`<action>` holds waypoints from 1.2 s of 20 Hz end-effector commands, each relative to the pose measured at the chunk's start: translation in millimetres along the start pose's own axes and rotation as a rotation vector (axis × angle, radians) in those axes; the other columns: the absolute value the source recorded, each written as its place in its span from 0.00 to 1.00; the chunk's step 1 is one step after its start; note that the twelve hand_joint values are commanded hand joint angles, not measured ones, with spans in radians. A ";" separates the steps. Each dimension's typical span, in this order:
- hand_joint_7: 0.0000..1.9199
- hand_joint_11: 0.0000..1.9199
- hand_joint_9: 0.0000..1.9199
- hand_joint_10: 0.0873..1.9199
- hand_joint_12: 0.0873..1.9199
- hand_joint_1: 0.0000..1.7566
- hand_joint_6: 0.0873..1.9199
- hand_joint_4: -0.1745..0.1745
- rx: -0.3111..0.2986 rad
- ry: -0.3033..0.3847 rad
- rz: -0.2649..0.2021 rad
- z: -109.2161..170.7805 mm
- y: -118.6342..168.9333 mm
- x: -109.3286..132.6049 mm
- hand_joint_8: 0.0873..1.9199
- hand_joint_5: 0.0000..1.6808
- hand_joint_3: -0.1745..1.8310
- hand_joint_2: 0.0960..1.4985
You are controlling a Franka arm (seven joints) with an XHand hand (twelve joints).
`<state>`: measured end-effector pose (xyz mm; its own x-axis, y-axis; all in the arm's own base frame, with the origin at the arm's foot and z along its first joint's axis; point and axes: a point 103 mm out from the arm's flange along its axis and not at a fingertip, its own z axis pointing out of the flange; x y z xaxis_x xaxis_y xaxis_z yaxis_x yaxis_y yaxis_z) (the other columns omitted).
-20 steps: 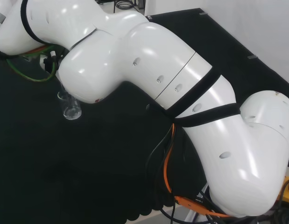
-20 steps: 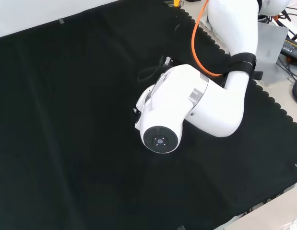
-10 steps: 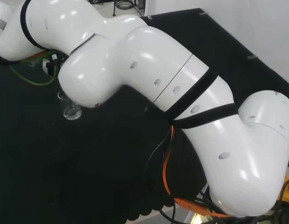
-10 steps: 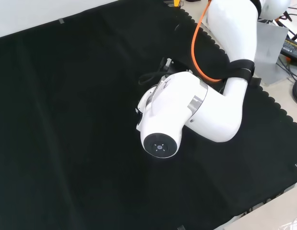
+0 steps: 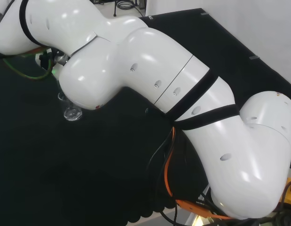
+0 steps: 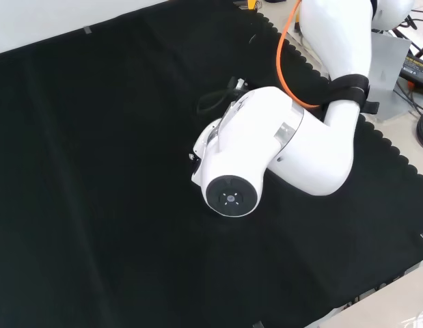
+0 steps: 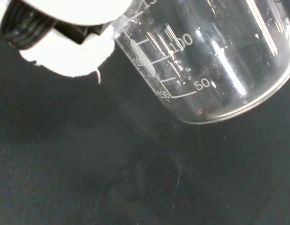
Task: Pour the water from the handheld beaker into the one on the table.
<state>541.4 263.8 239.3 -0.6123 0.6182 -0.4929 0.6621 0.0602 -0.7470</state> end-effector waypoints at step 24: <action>0.87 0.58 0.82 0.00 0.44 0.64 0.36 1.00 -0.058 0.072 -0.058 8.6 -7.4 -3.7 0.00 0.74 0.45 0.38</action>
<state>542.7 269.5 248.0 -0.6112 0.6320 -0.4764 0.6694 0.0916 -0.7373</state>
